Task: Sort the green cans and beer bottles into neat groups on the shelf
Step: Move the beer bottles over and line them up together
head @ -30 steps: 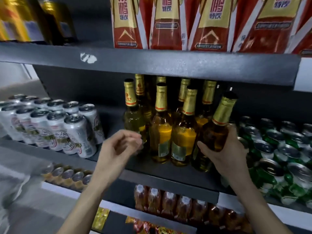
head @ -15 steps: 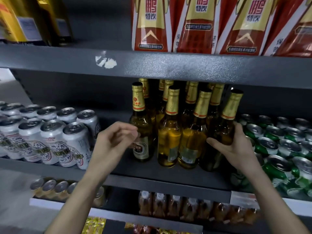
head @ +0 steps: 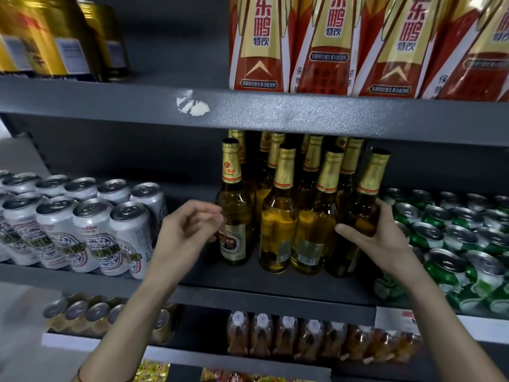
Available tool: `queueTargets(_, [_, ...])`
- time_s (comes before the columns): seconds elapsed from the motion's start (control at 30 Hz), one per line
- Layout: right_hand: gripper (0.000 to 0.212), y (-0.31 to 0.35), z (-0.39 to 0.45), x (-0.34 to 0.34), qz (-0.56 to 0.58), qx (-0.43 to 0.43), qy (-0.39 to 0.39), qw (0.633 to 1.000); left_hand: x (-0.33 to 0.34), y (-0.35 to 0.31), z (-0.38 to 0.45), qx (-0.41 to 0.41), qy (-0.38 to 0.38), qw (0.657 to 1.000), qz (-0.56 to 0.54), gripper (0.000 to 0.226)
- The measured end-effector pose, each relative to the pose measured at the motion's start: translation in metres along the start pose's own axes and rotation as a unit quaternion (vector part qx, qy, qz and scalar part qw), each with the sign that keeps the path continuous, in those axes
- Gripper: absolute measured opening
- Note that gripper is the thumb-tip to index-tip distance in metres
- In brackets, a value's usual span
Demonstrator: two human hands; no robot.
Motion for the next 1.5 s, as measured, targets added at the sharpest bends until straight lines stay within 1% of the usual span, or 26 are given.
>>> queueTargets(0.1, [0.103, 0.012, -0.011, -0.004, -0.025, -0.047, -0.043, 0.998, -0.004, 0.008, 0.006, 0.003, -0.01, 1.0, 0.008, 0.015])
queueTargets(0.2, [0.096, 0.03, -0.025, -0.011, -0.042, -0.102, -0.104, 0.988, -0.004, 0.013, 0.019, 0.005, -0.03, 0.999, 0.045, 0.032])
queueTargets(0.27, [0.084, 0.043, -0.034, -0.013, -0.045, -0.144, -0.133, 0.98, 0.0, 0.017, 0.031, 0.006, -0.027, 0.996, 0.081, 0.05])
queueTargets(0.37, [0.069, 0.063, -0.046, -0.01, -0.058, -0.195, -0.161, 0.966, 0.013, 0.025, 0.043, 0.016, 0.001, 0.992, 0.125, 0.072])
queueTargets(0.47, [0.054, 0.085, -0.056, -0.001, -0.074, -0.246, -0.186, 0.949, 0.029, 0.032, 0.052, 0.023, 0.023, 0.987, 0.155, 0.082])
queueTargets(0.53, [0.042, 0.097, -0.062, 0.01, -0.083, -0.266, -0.176, 0.944, 0.036, 0.038, 0.055, 0.018, 0.029, 0.986, 0.166, 0.082])
queueTargets(0.6, [0.036, 0.108, -0.062, 0.025, -0.091, -0.267, -0.144, 0.949, 0.04, 0.043, 0.057, 0.021, 0.021, 0.985, 0.17, 0.078])
queueTargets(0.7, [0.037, 0.119, -0.052, 0.05, -0.121, -0.258, -0.084, 0.955, 0.04, 0.045, 0.059, 0.031, 0.004, 0.985, 0.171, 0.076])
queueTargets(0.8, [0.05, 0.129, -0.035, 0.07, -0.137, -0.243, -0.067, 0.958, 0.038, 0.045, 0.062, 0.032, -0.018, 0.985, 0.169, 0.076])
queueTargets(0.9, [0.065, 0.134, -0.02, 0.086, -0.163, -0.22, -0.072, 0.959, 0.038, 0.045, 0.063, 0.04, -0.028, 0.984, 0.173, 0.076])
queueTargets(0.93, [0.067, 0.135, -0.016, 0.09, -0.174, -0.216, -0.076, 0.958, 0.038, 0.046, 0.063, 0.041, -0.026, 0.983, 0.176, 0.076])
queueTargets(1.03, [0.059, 0.136, -0.008, 0.1, -0.19, -0.207, -0.092, 0.955, 0.038, 0.048, 0.062, 0.037, -0.011, 0.984, 0.174, 0.076])
queueTargets(1.07, [0.06, 0.136, -0.005, 0.103, -0.189, -0.199, -0.091, 0.957, 0.038, 0.049, 0.062, 0.037, -0.006, 0.985, 0.171, 0.077])
queueTargets(1.2, [0.06, 0.133, 0.008, 0.113, -0.171, -0.15, -0.066, 0.972, 0.036, 0.05, 0.059, 0.034, 0.014, 0.986, 0.163, 0.08])
queueTargets(1.37, [0.046, 0.128, 0.021, 0.111, -0.113, -0.101, -0.06, 0.987, 0.031, 0.048, 0.054, 0.031, 0.013, 0.986, 0.164, 0.084])
queueTargets(1.5, [0.046, 0.123, 0.024, 0.106, -0.066, -0.087, -0.056, 0.993, 0.029, 0.046, 0.053, 0.037, 0.016, 0.985, 0.167, 0.088])
Point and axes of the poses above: each hand's wrist, its own z-axis towards the middle knuckle, its own x-axis out of the palm, y = z × x, the point moved 5 cm from there along z, towards the middle knuckle, and after that the axes turned 14 degrees about z, right-handed, at the moved point
